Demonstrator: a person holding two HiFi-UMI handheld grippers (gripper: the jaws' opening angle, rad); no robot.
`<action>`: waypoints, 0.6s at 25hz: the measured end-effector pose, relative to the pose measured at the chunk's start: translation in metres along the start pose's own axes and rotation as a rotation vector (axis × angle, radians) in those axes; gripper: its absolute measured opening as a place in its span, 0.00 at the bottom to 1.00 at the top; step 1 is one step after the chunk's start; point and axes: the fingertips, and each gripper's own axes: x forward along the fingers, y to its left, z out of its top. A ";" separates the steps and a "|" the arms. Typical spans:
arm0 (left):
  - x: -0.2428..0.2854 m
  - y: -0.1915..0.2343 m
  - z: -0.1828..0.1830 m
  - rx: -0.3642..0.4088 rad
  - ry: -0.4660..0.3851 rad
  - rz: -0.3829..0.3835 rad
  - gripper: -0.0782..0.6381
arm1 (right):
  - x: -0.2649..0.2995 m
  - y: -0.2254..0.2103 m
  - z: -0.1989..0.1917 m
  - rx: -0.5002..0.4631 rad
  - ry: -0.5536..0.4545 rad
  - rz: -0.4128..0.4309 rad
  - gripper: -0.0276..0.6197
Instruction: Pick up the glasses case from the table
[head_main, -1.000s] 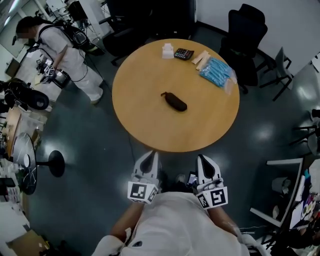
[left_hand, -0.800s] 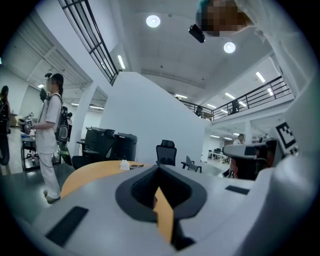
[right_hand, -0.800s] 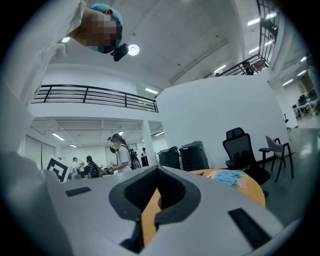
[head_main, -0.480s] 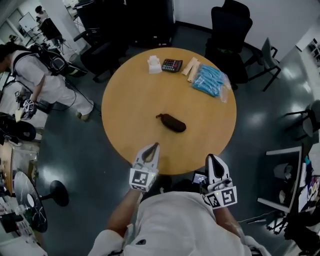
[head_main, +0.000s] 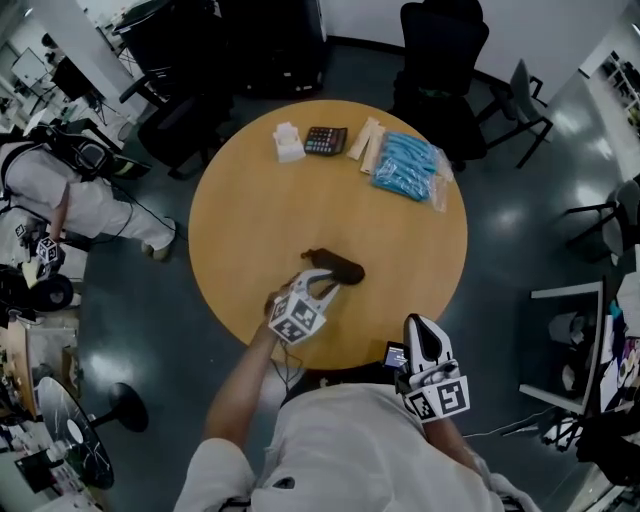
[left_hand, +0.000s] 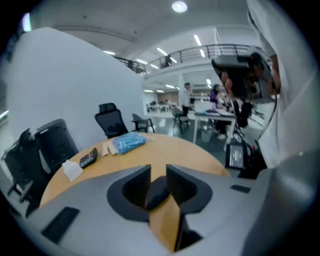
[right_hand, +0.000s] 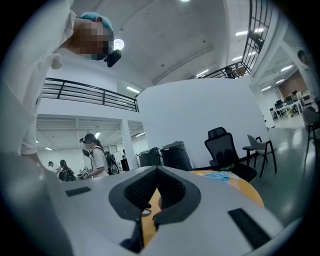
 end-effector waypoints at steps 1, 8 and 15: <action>0.016 0.000 -0.008 0.095 0.074 -0.040 0.27 | 0.004 -0.003 -0.002 0.002 0.003 -0.001 0.07; 0.105 0.000 -0.087 0.802 0.569 -0.312 0.45 | 0.013 -0.034 -0.018 0.052 0.039 -0.066 0.07; 0.130 0.000 -0.096 0.745 0.694 -0.543 0.52 | 0.014 -0.059 -0.029 0.088 0.069 -0.106 0.07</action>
